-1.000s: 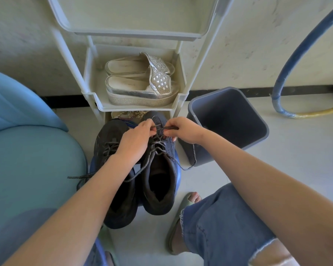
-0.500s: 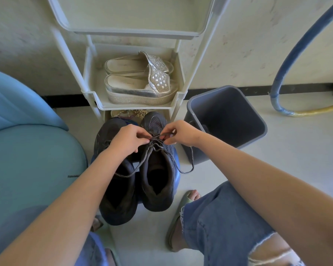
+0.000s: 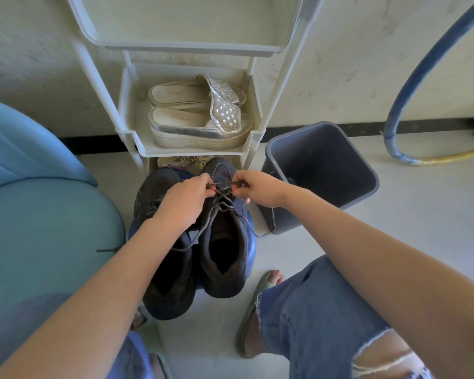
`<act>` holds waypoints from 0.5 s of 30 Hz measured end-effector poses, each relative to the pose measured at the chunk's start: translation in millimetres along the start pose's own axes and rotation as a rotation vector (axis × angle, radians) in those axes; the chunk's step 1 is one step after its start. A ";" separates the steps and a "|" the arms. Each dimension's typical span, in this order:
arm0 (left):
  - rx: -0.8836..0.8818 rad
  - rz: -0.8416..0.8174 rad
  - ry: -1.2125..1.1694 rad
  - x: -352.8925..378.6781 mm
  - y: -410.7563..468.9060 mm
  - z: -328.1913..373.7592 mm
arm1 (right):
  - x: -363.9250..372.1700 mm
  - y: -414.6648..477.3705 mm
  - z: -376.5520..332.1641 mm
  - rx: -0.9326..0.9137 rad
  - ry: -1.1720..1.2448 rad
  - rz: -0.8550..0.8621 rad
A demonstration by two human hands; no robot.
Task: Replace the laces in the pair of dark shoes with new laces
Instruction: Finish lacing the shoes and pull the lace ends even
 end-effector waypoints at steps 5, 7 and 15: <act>0.008 0.079 -0.044 -7.2 -2.4 2.7 | -0.9 -2.8 -4.8 -0.029 0.060 0.043; -0.003 0.088 -0.075 -8.3 -4.3 3.0 | -1.1 -2.4 -3.8 -0.006 0.073 0.041; -0.209 0.038 -0.299 -10.4 -18.3 -5.7 | 2.1 -13.5 7.1 0.065 0.102 -0.047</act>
Point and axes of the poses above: each hand's wrist, its own y-axis towards the middle knuckle, its own x-axis out of the palm, z = x × y, the point moved 3 cm from there along y, towards the middle knuckle, and after that the axes turned 14 degrees about x, right-handed, at the moved point
